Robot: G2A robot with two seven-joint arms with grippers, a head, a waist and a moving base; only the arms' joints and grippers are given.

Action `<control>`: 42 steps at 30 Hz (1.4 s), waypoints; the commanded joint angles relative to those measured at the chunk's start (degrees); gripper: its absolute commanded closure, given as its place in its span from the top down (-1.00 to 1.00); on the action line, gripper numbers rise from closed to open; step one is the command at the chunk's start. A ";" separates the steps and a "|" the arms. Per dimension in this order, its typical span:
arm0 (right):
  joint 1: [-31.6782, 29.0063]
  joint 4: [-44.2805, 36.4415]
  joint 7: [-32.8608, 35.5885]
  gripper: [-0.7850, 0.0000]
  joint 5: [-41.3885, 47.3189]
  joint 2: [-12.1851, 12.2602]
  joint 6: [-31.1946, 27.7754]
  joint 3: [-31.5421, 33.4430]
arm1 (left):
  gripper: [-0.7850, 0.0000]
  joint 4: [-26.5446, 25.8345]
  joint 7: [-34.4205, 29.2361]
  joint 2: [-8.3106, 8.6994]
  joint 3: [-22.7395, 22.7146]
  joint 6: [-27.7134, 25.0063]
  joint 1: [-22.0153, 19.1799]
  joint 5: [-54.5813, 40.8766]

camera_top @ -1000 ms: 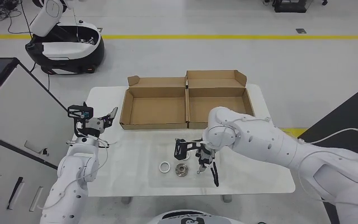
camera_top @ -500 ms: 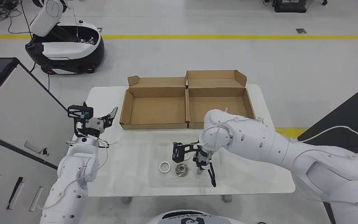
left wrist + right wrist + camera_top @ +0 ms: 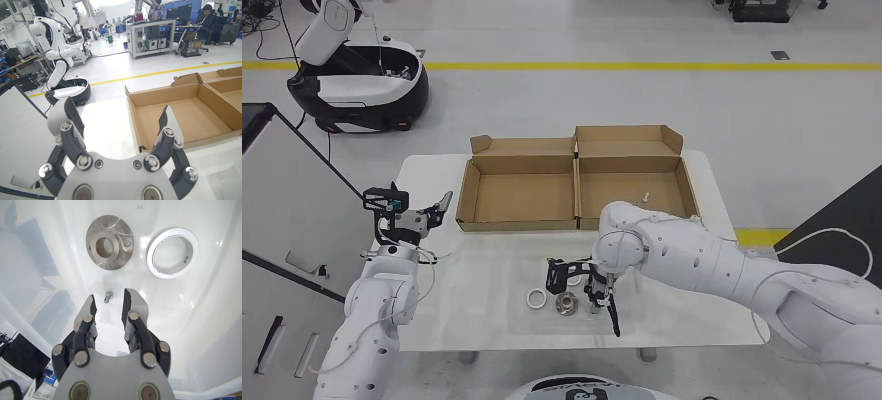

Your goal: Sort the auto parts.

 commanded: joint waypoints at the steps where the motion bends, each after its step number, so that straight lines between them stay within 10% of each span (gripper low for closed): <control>1: -0.09 0.22 0.14 -0.16 -0.07 -0.18 0.14 0.00 | 1.00 0.00 0.00 0.00 0.00 0.00 0.00 0.00; 32: -1.20 1.87 1.32 -0.40 -1.02 -1.37 1.32 0.00 | 1.00 0.00 0.00 0.00 0.00 0.00 0.00 0.00; 42: -1.36 3.06 1.03 -1.00 -1.29 -1.69 1.03 0.00 | 1.00 0.00 0.00 0.00 0.00 0.00 0.00 0.00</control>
